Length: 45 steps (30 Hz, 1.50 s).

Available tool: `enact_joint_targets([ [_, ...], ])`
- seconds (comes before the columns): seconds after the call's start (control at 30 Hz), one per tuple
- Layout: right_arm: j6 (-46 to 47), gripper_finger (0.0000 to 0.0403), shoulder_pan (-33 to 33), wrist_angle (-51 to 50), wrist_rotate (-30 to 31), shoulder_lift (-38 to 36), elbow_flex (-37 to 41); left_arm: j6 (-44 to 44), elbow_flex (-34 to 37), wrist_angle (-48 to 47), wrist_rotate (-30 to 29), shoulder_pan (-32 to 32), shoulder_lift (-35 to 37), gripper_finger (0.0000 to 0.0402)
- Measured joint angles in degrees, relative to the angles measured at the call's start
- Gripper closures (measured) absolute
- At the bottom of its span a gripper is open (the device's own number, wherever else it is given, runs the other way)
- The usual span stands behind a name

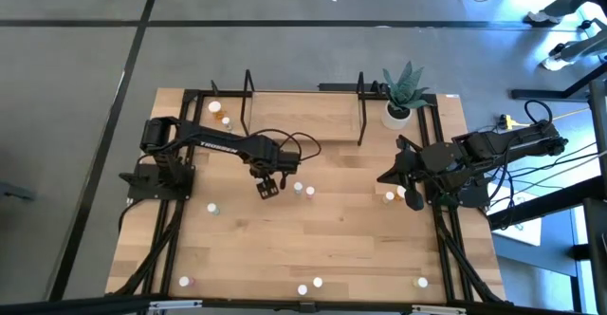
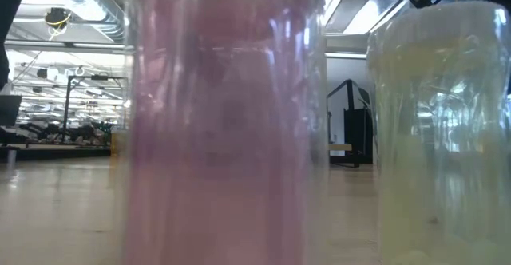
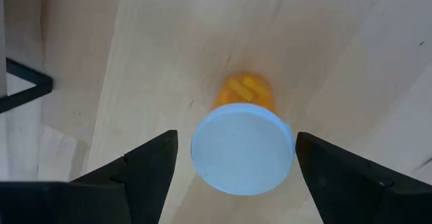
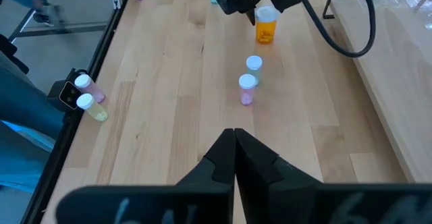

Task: Pick and place medicine bottles onto shelf by color
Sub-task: Put the bottom left orange pill bottle on the shelf

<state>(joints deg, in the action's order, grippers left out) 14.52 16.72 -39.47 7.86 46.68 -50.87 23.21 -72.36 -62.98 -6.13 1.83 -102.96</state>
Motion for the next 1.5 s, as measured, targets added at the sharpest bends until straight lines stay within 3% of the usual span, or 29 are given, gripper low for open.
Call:
enact_joint_targets([
  [0.27, 0.00, 0.0393, -0.01, 0.01, 0.00, 0.00, 0.00, -2.41, 0.00, 1.21, 0.00, 0.04, 0.00, 0.0124],
  [0.67, 0.00, 0.0393, -0.01, -0.01, 0.00, 0.00, 0.00, -2.37, 0.00, 1.10, -0.17, 0.04, 0.02, 0.0201],
  [0.97, 0.00, 0.0393, 0.01, 0.01, 0.00, 0.00, 0.00, -2.76, -0.64, 0.00, 1.03, 0.50, 0.02, 0.0209],
  [1.17, 0.02, 0.0393, 0.01, 0.01, 0.00, -0.02, 0.00, -3.88, -7.02, -7.41, 0.25, 1.66, 0.57, 0.0210],
  [1.5, 0.01, 0.0393, 0.01, 0.01, 0.00, -0.01, -0.02, -7.59, -24.34, -17.86, -0.04, 5.65, 0.59, 0.0211],
])
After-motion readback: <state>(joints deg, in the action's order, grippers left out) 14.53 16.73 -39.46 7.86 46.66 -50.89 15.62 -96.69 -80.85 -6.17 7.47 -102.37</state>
